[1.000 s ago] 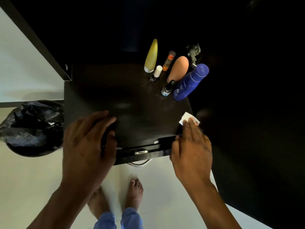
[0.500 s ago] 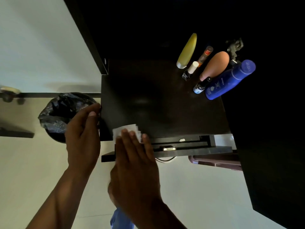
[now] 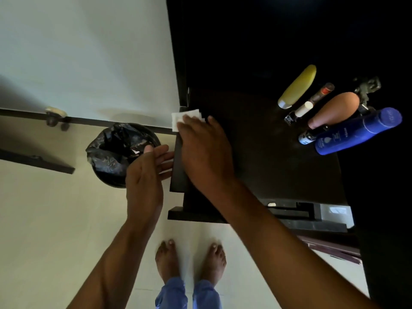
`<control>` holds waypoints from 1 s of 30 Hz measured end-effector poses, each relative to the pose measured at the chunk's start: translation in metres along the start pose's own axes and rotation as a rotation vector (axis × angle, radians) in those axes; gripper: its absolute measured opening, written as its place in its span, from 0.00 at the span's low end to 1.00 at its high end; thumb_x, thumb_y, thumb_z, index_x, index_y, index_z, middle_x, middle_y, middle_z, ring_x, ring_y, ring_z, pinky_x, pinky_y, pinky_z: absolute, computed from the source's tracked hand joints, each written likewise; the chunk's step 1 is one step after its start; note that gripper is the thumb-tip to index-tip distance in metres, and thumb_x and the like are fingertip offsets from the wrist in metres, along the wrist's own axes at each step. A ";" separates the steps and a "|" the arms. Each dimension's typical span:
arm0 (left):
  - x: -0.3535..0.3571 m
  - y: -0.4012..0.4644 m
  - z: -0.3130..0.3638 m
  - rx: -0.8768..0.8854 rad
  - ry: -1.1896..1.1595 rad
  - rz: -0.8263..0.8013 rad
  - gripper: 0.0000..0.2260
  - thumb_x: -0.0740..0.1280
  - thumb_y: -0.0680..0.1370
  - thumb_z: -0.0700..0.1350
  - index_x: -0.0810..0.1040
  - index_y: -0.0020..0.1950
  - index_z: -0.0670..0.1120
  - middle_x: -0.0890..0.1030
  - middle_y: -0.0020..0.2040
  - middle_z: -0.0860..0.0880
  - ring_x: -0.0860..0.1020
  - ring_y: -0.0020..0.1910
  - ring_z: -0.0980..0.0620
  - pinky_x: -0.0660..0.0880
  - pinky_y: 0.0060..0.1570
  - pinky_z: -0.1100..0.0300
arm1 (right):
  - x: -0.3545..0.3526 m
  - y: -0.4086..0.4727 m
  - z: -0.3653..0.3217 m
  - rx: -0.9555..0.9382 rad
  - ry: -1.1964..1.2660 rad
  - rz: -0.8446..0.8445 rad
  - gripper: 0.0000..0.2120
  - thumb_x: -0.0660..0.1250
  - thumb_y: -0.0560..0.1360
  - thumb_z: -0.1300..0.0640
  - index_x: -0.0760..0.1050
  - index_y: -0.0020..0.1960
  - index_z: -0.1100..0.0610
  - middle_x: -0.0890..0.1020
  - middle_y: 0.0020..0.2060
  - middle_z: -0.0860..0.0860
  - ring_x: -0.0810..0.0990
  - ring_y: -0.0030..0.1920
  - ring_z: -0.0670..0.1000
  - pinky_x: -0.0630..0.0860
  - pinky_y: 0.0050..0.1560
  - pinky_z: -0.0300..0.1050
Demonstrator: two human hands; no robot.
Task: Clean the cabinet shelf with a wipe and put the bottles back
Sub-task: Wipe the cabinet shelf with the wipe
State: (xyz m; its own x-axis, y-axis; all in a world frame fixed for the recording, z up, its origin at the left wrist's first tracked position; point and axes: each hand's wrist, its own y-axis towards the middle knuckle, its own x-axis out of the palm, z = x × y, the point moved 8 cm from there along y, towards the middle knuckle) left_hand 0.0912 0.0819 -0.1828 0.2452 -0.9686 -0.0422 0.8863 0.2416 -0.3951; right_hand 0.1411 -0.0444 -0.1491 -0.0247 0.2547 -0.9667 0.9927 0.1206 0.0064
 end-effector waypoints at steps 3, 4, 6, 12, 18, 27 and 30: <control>-0.002 0.001 -0.003 -0.017 -0.002 -0.011 0.20 0.53 0.89 0.51 0.83 0.62 0.44 0.88 0.52 0.46 0.87 0.49 0.52 0.81 0.45 0.65 | -0.007 0.023 0.010 0.028 -0.014 0.095 0.15 0.73 0.74 0.62 0.83 0.59 0.55 0.85 0.58 0.54 0.82 0.60 0.57 0.72 0.67 0.53; -0.004 0.002 -0.004 -0.018 0.005 -0.016 0.20 0.53 0.89 0.52 0.83 0.62 0.44 0.88 0.52 0.46 0.87 0.50 0.50 0.82 0.47 0.63 | -0.008 0.025 0.012 0.025 -0.019 0.101 0.14 0.74 0.73 0.63 0.84 0.57 0.54 0.85 0.55 0.53 0.83 0.57 0.57 0.75 0.61 0.53; -0.007 0.001 -0.006 -0.011 0.028 -0.027 0.21 0.54 0.88 0.54 0.83 0.62 0.45 0.88 0.53 0.47 0.87 0.52 0.48 0.83 0.52 0.55 | -0.011 0.026 0.012 0.020 -0.012 0.133 0.11 0.75 0.72 0.64 0.85 0.53 0.55 0.85 0.51 0.53 0.83 0.53 0.56 0.80 0.52 0.52; -0.032 -0.003 -0.023 -0.055 0.055 -0.011 0.20 0.54 0.88 0.55 0.83 0.62 0.49 0.88 0.54 0.49 0.86 0.54 0.50 0.82 0.58 0.47 | -0.008 0.005 -0.020 -0.015 0.153 0.195 0.03 0.71 0.78 0.63 0.83 0.46 0.58 0.81 0.41 0.51 0.78 0.43 0.49 0.73 0.40 0.38; -0.094 0.004 -0.033 -0.083 0.069 0.088 0.19 0.57 0.86 0.56 0.83 0.66 0.49 0.87 0.56 0.51 0.85 0.55 0.50 0.82 0.60 0.43 | 0.022 0.027 -0.102 -0.108 0.322 0.054 0.08 0.69 0.77 0.62 0.86 0.51 0.55 0.86 0.46 0.54 0.85 0.46 0.55 0.84 0.45 0.51; -0.191 0.021 -0.036 -0.176 0.142 0.233 0.11 0.65 0.84 0.47 0.84 0.60 0.60 0.87 0.56 0.60 0.84 0.58 0.54 0.80 0.63 0.44 | 0.136 0.132 -0.164 0.301 0.509 -0.250 0.08 0.70 0.74 0.58 0.85 0.46 0.46 0.87 0.49 0.44 0.85 0.49 0.54 0.81 0.48 0.44; -0.207 0.028 -0.037 -0.199 0.164 0.256 0.12 0.65 0.83 0.47 0.84 0.61 0.60 0.86 0.56 0.61 0.84 0.57 0.56 0.80 0.63 0.46 | 0.168 0.146 -0.172 0.334 0.427 -0.354 0.11 0.70 0.74 0.60 0.85 0.53 0.49 0.86 0.53 0.49 0.85 0.54 0.57 0.81 0.51 0.45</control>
State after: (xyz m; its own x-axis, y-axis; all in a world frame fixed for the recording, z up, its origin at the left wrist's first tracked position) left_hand 0.0503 0.2872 -0.2188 0.3686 -0.8788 -0.3030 0.7068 0.4766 -0.5227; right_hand 0.2611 0.1809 -0.2668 -0.3337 0.6218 -0.7086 0.8974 -0.0207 -0.4407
